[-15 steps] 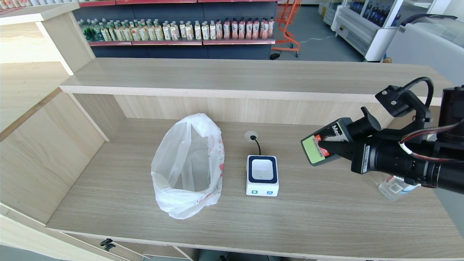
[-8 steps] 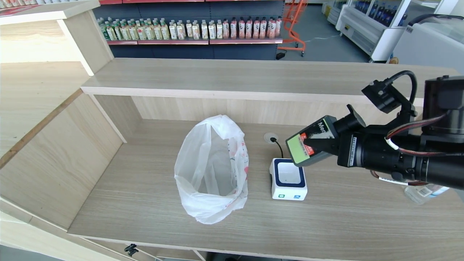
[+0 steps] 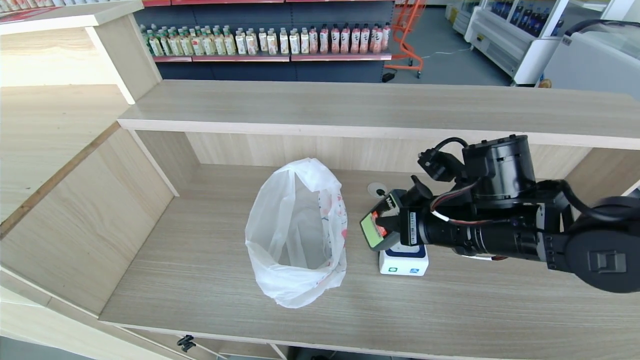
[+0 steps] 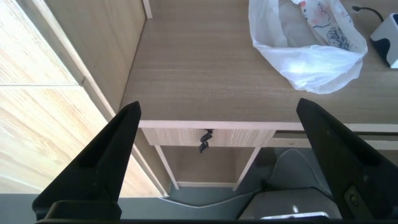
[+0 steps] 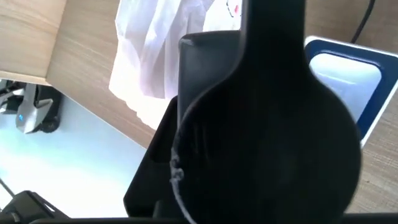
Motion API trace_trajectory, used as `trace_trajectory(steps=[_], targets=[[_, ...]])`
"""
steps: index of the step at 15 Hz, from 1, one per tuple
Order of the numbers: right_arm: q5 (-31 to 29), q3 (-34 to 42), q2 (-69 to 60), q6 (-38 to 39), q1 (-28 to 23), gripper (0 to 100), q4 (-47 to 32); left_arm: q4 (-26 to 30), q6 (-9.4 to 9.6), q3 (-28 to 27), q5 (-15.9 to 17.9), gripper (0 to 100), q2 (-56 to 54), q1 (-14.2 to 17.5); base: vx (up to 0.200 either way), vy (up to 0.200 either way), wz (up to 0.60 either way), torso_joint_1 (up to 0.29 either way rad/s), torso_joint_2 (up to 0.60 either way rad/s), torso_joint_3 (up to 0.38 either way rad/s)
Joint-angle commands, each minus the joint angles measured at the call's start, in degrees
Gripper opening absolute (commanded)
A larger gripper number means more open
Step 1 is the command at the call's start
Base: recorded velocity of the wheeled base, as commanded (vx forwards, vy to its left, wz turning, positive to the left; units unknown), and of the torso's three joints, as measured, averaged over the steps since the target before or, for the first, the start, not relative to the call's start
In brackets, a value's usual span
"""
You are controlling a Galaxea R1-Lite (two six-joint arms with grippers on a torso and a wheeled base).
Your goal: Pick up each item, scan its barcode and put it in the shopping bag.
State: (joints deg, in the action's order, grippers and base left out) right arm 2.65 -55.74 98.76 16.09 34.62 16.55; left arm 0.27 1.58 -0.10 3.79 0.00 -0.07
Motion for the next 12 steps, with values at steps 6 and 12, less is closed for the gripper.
trace_trajectory(steps=[6, 12], targets=[[10.7, -0.8, 10.8, -6.4, 1.1, 0, 8.3, 0.0, 0.0, 0.0, 0.0, 100, 0.1, 0.0, 0.0, 0.0, 0.0, 0.0, 0.0, 0.0], [14.2, -1.0, 20.9, -23.1, 2.1, 0, 20.7, 0.0, 0.0, 0.0, 0.0, 100, 0.0, 0.0, 0.0, 0.0, 0.0, 0.0, 0.0, 0.0]])
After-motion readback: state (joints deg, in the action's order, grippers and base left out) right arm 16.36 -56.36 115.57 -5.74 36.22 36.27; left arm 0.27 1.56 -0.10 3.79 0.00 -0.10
